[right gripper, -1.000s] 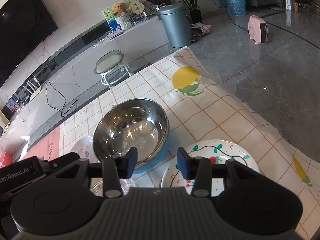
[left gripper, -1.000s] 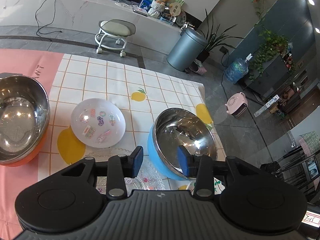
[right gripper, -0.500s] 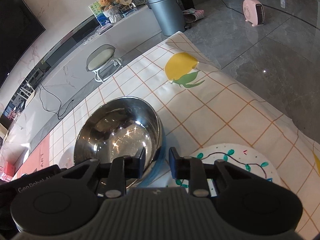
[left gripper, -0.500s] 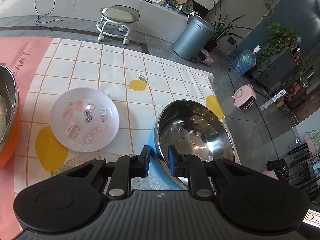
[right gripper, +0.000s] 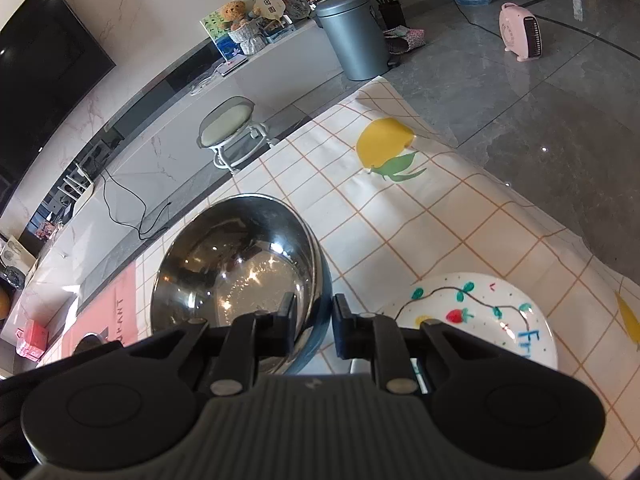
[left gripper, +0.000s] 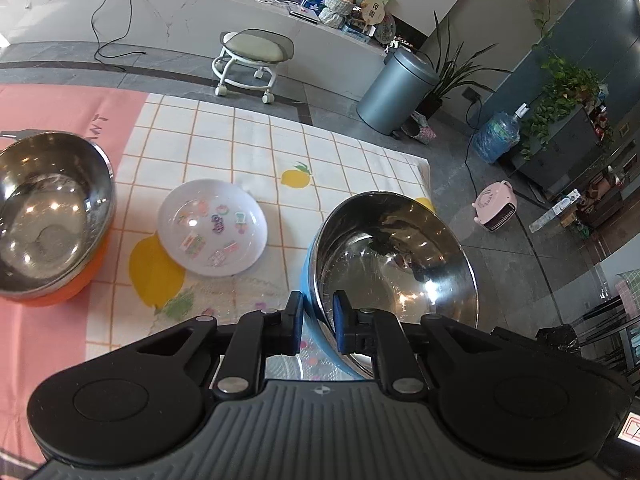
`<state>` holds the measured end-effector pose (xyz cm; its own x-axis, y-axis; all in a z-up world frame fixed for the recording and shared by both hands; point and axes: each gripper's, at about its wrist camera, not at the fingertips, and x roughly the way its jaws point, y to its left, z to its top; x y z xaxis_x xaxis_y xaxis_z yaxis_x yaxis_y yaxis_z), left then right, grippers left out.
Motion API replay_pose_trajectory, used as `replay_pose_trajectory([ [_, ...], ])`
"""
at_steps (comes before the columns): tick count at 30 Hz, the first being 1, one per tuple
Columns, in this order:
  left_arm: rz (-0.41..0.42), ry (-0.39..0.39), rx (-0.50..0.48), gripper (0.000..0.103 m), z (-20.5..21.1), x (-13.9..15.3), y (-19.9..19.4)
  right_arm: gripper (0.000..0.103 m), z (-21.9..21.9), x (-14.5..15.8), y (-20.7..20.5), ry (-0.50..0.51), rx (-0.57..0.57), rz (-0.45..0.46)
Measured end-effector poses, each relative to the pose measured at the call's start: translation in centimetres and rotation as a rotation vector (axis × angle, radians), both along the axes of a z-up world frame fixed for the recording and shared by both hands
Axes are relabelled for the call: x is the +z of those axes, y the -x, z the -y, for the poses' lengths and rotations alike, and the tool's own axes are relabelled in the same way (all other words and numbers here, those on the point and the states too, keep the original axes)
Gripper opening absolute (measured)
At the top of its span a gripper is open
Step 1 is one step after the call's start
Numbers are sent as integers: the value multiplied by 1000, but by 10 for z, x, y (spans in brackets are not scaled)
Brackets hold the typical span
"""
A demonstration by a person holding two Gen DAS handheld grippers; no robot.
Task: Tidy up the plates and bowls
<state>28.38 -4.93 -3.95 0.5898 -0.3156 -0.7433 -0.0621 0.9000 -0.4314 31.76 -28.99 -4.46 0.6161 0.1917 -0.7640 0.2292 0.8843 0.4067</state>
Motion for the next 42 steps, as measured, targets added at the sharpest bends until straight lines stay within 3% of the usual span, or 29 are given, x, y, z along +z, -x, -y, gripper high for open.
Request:
replay_pose_trajectory([
  [8,8,-23,66,16,-28,10,61,17,-27,15,55,-20,70,4],
  [19,20,-67,167,16,-84,21,143,17,-87,2,131,-89,213,-107],
  [25,-12,-56,228,16,-116,15,182,17,-121,0,160,-91,294,-131],
  [42,-63,-56,319,14,-166,-3,231,18,-178,-5,196,-76,423,-166],
])
